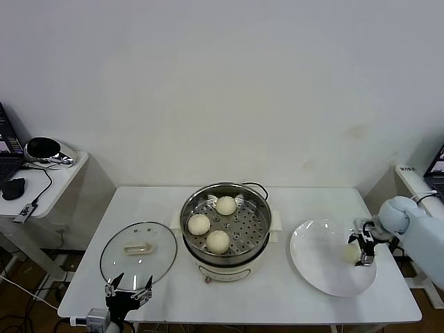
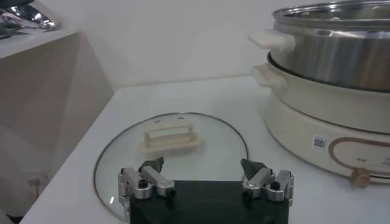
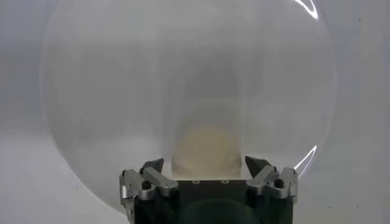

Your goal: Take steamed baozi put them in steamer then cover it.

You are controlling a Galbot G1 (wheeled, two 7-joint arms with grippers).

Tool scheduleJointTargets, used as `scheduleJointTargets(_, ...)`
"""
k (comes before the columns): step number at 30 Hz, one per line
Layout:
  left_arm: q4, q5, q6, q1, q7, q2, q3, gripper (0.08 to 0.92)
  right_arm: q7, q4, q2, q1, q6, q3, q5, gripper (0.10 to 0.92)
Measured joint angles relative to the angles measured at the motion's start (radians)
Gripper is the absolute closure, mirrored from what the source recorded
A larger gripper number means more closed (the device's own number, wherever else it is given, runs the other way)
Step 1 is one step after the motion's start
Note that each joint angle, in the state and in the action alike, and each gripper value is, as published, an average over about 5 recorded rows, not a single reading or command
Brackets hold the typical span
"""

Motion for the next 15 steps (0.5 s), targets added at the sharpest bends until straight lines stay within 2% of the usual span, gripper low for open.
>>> scheduleJointTargets(11,0.001,-0.002,0.0,-0.006,0.0,0.0,0.002,0.177,-0.001,0.006,-0.009,0.019,-0.007,-0.014,0.019,0.591)
scheduleJointTargets(15,0.005,-0.003,-0.001,-0.012,-0.003,-0.001,0.003,0.177,-0.006,0.037,-0.033,0.053,-0.019,-0.044,0.046,0.624)
